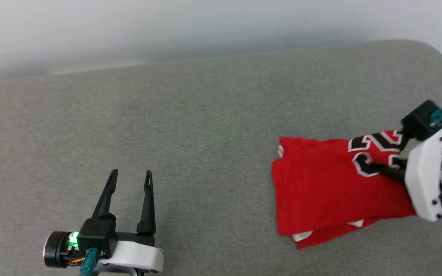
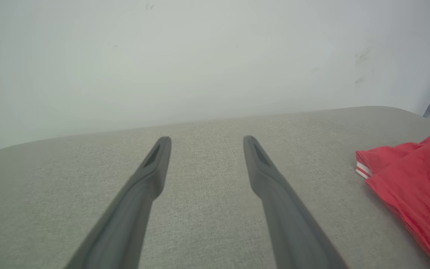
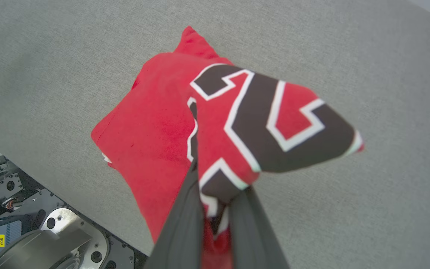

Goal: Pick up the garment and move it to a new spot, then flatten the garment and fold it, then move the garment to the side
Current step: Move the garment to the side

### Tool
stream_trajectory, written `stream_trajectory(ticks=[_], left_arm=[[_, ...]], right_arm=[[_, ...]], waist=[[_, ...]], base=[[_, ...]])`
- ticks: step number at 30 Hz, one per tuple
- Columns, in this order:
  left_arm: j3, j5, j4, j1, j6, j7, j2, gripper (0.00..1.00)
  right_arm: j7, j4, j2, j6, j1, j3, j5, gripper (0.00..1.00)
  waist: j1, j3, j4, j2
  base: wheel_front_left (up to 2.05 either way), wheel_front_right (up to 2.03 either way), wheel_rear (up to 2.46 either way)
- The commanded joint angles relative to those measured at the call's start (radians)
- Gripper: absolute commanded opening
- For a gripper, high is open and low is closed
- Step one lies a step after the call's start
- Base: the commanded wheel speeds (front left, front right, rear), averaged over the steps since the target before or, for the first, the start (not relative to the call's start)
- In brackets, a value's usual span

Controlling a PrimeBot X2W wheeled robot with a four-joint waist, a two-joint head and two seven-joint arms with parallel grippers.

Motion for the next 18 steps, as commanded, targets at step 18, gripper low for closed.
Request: stream_trajectory(ticks=[18], left_arm=[[-0.005,0.044,-0.062,-0.134,-0.039,-0.002,0.047,1.0]], right_arm=[[-0.174,0.445,-0.116,-0.001,-0.18,-0.211,-0.155,0.0]], waist=[[-0.0001,0.295,-0.043,0.0]], base=[[0.0,0.0,0.0]])
